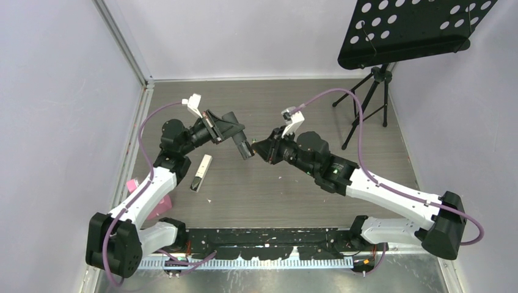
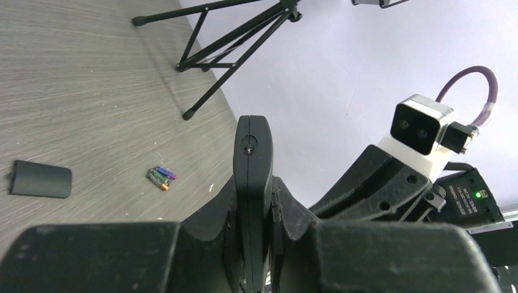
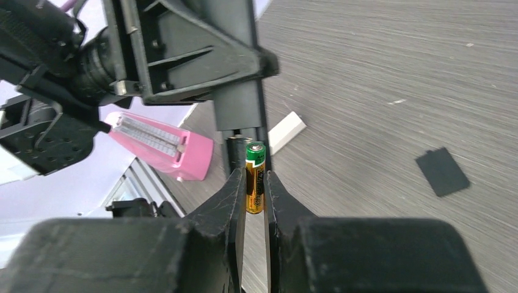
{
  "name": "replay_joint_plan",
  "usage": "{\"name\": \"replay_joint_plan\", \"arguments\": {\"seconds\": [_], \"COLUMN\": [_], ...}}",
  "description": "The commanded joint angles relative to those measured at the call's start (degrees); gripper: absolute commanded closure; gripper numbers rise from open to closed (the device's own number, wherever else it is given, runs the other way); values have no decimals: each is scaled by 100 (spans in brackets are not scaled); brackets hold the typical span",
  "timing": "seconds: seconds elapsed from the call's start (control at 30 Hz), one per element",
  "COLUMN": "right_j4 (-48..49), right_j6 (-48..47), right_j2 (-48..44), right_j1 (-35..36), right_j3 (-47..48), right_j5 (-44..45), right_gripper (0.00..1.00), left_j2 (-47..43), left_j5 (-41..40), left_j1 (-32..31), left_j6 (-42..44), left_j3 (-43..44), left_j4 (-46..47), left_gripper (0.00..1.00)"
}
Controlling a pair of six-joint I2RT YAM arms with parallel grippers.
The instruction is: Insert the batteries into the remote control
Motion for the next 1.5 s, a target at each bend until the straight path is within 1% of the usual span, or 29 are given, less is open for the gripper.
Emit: {"name": "replay_joint_plan", "arguments": {"seconds": [0.0,0.17,0.43,0.73,0.93,1.13,1.47], "right_j4": [661,665,482,426,115,-273,-1311], "right_j6": [-162,-332,-494,-553,-697,-776,-1134], "right_j2": [191,300,356,533,583,602,726], "right_j1": [335,533,598,701,765,766,766], "right_j3": [471,575,611,650,770,912,1063], "right_j5": [345,542,847,777,896,590,-11], "right_gripper": [88,88,88,88,89,89,89], "left_j2": [-127,-186,-173,-183,-184,-87,-100], "left_j5": [69,61,65,-106,-258,-207,-133], "left_j1": [-12,-12,-12,-12,-12,-11,-8], "left_j6": [-416,-477,-559,-728,-709,-622,-662], "left_j3": [13,43,134,207,398,628,907], "left_j4": [675,705,699,741,488,262,124], "left_gripper": [100,100,100,100,100,100,100]}}
